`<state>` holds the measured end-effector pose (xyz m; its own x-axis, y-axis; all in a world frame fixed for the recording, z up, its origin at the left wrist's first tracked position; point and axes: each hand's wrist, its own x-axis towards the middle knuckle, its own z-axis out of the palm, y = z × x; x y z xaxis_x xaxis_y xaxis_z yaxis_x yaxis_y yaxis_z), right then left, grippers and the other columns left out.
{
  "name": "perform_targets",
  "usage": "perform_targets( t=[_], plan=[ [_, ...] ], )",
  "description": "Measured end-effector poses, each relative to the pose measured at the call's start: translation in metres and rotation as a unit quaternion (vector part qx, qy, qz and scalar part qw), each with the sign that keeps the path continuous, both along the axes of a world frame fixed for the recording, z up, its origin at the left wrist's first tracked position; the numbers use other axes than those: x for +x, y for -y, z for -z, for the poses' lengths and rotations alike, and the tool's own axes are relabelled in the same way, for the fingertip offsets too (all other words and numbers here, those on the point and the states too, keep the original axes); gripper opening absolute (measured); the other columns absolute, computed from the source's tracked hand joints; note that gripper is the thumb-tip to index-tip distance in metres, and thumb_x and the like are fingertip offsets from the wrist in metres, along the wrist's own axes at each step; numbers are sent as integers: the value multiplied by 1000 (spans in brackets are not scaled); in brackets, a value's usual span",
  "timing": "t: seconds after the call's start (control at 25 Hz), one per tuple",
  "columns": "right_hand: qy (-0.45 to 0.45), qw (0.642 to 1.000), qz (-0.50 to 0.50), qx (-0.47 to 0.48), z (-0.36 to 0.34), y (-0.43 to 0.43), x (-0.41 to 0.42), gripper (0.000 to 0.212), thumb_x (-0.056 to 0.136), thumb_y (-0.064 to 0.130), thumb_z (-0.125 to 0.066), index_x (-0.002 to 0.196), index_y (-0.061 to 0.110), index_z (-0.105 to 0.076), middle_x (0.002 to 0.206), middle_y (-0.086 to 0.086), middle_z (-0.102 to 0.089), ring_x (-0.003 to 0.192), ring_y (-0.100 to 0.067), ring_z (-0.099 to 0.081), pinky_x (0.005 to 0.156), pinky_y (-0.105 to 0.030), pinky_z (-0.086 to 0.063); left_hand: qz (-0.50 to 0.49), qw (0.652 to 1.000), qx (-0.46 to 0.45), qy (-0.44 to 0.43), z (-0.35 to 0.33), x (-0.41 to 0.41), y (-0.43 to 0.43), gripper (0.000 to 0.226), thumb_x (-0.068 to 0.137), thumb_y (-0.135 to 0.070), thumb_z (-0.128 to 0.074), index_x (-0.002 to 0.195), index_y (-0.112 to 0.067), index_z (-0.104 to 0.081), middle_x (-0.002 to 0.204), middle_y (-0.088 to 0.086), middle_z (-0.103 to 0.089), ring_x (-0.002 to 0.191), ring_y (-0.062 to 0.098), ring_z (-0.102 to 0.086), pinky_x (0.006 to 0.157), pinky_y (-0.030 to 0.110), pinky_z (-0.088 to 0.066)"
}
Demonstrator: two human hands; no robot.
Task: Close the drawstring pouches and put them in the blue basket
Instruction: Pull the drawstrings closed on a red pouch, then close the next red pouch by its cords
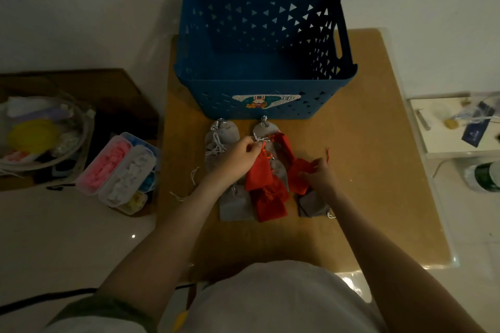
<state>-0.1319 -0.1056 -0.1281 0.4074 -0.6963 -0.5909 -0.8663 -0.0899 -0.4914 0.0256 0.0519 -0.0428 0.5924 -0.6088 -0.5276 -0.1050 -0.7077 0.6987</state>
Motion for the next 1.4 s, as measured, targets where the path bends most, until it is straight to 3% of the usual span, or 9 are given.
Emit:
perform_targets(
  t=[0.2, 0.32, 0.48, 0.6, 0.88, 1.08, 1.16, 1.28, 1.4],
  plan=[
    [93, 994, 55, 8, -6, 8, -9, 12, 86, 6, -64, 96, 7, -59, 87, -9, -61, 84, -25, -57, 69, -32, -49, -8, 1000, 19, -17, 9, -4, 9, 27, 98, -45, -39, 100, -22, -52, 90, 5, -60, 83, 19, -59, 72, 35, -47],
    [193, 969, 138, 69, -19, 20, -19, 21, 89, 1, -58, 78, 17, -50, 74, -1, -52, 72, -17, -49, 60, -21, -41, -30, 999, -15, -34, 14, -8, 22, 28, 98, -43, -40, 100, -19, -53, 90, 8, -61, 87, 23, -61, 78, 41, -49],
    [284, 923, 214, 147, -41, 35, -37, 23, 92, -3, -50, 81, 17, -49, 77, -3, -52, 68, -13, -49, 59, -22, -45, -2, 1000, -4, -16, 18, -16, 43, 29, 99, -41, -38, 100, -16, -53, 87, 5, -60, 87, 23, -60, 76, 37, -47],
    [300, 914, 213, 171, -49, 40, -47, 20, 93, -2, -50, 82, 15, -52, 77, -2, -53, 67, -11, -49, 59, -21, -43, 27, 999, 3, -17, 20, -22, 58, 35, 98, -45, -37, 106, -18, -57, 99, 5, -64, 93, 22, -60, 87, 42, -49],
    [272, 946, 75, 160, -49, 50, -51, 24, 91, -8, -50, 87, 15, -56, 78, -2, -53, 71, -10, -47, 59, -16, -40, 14, 990, -139, -8, 5, -31, 102, 23, 99, -34, -46, 93, -13, -53, 82, -3, -54, 79, 13, -54, 59, 22, -36],
    [282, 945, 45, 162, -47, 56, -48, 31, 93, -9, -45, 93, 19, -58, 86, 0, -56, 76, -10, -48, 62, -18, -39, -48, 985, -5, 165, 20, -26, 121, 24, 95, -18, -50, 115, -4, -50, 119, 14, -51, 113, 29, -49, 89, 32, -43],
    [289, 941, 46, 172, -50, 59, -44, 31, 93, -9, -45, 95, 19, -58, 89, 1, -57, 78, -9, -49, 65, -19, -40, -51, 981, 27, 183, 16, -29, 122, 34, 96, -27, -46, 117, -1, -51, 117, 16, -54, 110, 30, -52, 88, 38, -46],
    [306, 927, 23, 214, -54, 53, -23, 29, 92, -7, -46, 98, 18, -59, 90, 0, -60, 80, -10, -53, 66, -20, -44, 3, 991, 119, -65, 2, -36, 119, 62, 97, -55, -31, 99, -3, -63, 90, 10, -66, 82, 22, -62, 70, 32, -49],
    [332, 901, 49, 276, -66, 33, 3, 21, 95, -1, -45, 97, 13, -60, 91, -7, -62, 79, -16, -58, 66, -25, -51, -36, 979, 36, -195, 1, -34, 103, 36, 98, -40, -45, 93, -8, -63, 98, 14, -67, 91, 26, -65, 85, 38, -54]
  ],
)
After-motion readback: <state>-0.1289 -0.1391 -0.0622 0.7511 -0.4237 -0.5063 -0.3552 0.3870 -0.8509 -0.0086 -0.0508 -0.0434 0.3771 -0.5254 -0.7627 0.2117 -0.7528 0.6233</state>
